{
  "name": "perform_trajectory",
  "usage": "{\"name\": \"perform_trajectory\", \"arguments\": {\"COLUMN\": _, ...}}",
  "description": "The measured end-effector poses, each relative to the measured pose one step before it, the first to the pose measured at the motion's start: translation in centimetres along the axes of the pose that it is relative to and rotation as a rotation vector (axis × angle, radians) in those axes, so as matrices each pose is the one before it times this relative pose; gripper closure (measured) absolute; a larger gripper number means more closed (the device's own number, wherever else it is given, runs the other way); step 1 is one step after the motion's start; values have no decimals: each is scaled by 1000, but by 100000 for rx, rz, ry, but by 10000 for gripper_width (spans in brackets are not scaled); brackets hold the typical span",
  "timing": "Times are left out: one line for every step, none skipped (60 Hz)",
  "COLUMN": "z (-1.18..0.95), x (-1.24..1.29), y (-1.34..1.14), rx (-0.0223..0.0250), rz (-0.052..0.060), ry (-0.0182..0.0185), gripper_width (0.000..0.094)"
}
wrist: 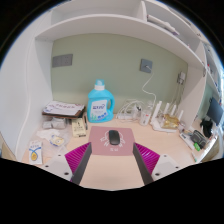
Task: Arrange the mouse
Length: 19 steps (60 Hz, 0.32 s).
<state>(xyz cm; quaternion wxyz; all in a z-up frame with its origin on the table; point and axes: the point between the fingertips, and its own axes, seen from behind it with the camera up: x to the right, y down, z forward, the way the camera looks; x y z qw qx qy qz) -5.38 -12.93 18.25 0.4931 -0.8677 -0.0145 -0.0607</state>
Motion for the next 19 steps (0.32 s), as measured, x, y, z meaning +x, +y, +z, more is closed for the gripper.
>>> {"name": "perform_trajectory", "arguments": {"z": -332, "x": -59, "y": 16, "rx": 218, "rz": -170, "ry": 2, "gripper_width": 81}}
{"name": "perform_trajectory", "arguments": {"z": -283, "x": -28, "y": 36, "rx": 188, "rz": -169, "ry": 140, "gripper_width": 82}}
{"name": "perform_trajectory", "arguments": {"z": -272, "x": -43, "y": 34, "rx": 110, "rz": -112, "ry": 134, "gripper_width": 83}}
{"name": "perform_trajectory", "arguments": {"z": -236, "x": -70, "y": 41, "rx": 27, "rz": 19, "ry": -58, "gripper_width": 83}}
{"name": "perform_trajectory", "arguments": {"z": -199, "x": -108, "y": 73, "rx": -38, "rz": 101, "ry": -169, "gripper_width": 83}}
{"name": "perform_trajectory", "arguments": {"z": -197, "x": -79, "y": 59, "rx": -76, "rz": 144, "ry": -180, "gripper_width": 83}}
{"name": "perform_trajectory", "arguments": {"z": -161, "x": -83, "y": 44, "rx": -67, "rz": 136, "ry": -135, "gripper_width": 84}}
{"name": "perform_trajectory", "arguments": {"z": -151, "x": -30, "y": 21, "rx": -83, "rz": 37, "ry": -47, "gripper_width": 82}}
{"name": "perform_trajectory", "arguments": {"z": -138, "x": -6, "y": 52, "rx": -92, "rz": -105, "ry": 83, "gripper_width": 82}}
{"name": "perform_trajectory", "arguments": {"z": -118, "x": -27, "y": 43, "rx": -106, "rz": -99, "ry": 152, "gripper_width": 81}}
{"name": "perform_trajectory", "arguments": {"z": -93, "x": -38, "y": 27, "rx": -134, "rz": 52, "ry": 54, "gripper_width": 82}}
{"name": "perform_trajectory", "arguments": {"z": -88, "x": -10, "y": 59, "rx": -146, "rz": 70, "ry": 24, "gripper_width": 83}}
{"name": "perform_trajectory", "arguments": {"z": -3, "x": -26, "y": 152, "rx": 23, "rz": 50, "ry": 122, "gripper_width": 82}}
{"name": "perform_trajectory", "arguments": {"z": -69, "x": 43, "y": 35, "rx": -108, "rz": -152, "ry": 233, "gripper_width": 83}}
{"name": "perform_trajectory", "arguments": {"z": -76, "x": 43, "y": 15, "rx": -82, "rz": 8, "ry": 96, "gripper_width": 83}}
{"name": "perform_trajectory", "arguments": {"z": -50, "x": -8, "y": 17, "rx": -59, "rz": 161, "ry": 48, "gripper_width": 82}}
{"name": "perform_trajectory", "arguments": {"z": -48, "x": 1, "y": 11, "rx": -58, "rz": 118, "ry": 38, "gripper_width": 83}}
{"name": "perform_trajectory", "arguments": {"z": -37, "x": 10, "y": -3, "rx": -48, "rz": 31, "ry": 23, "gripper_width": 83}}
{"name": "perform_trajectory", "arguments": {"z": -28, "x": 19, "y": -12, "rx": 5, "rz": 0, "ry": 35, "gripper_width": 84}}
